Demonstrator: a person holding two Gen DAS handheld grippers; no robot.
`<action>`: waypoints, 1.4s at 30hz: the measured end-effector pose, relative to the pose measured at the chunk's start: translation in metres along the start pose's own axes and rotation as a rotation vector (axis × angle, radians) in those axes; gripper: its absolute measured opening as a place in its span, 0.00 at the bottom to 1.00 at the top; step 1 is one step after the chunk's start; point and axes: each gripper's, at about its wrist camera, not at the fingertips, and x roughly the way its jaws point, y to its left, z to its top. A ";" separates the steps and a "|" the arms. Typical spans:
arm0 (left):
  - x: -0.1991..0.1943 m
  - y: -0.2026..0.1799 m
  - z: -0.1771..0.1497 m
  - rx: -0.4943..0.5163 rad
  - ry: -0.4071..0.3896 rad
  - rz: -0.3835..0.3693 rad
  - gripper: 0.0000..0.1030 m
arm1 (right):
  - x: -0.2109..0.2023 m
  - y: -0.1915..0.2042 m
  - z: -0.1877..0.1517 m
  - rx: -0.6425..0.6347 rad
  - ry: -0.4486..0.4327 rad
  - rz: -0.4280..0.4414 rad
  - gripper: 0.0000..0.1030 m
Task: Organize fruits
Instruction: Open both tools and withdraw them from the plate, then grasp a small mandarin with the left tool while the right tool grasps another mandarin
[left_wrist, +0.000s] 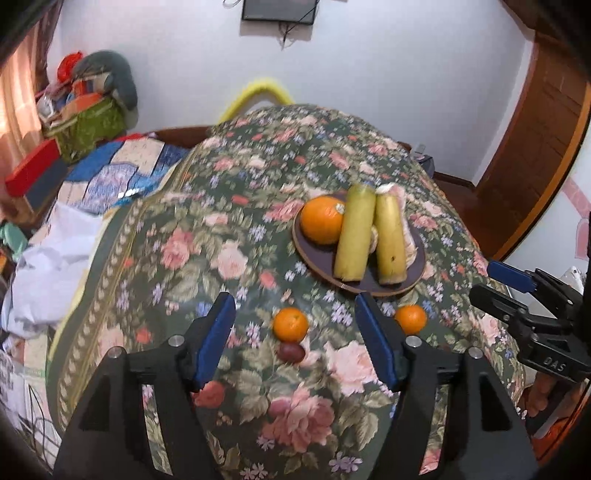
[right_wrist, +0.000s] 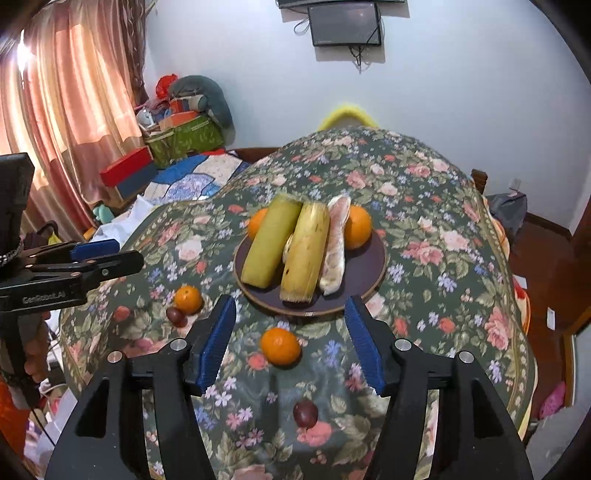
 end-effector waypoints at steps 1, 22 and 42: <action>0.004 0.002 -0.003 -0.006 0.011 -0.001 0.65 | 0.003 0.001 -0.003 0.001 0.009 0.000 0.56; 0.069 0.004 -0.026 0.027 0.107 -0.003 0.62 | 0.063 0.001 -0.035 0.024 0.161 0.027 0.56; 0.087 0.000 -0.030 0.038 0.123 -0.020 0.32 | 0.072 -0.003 -0.036 0.039 0.167 0.071 0.33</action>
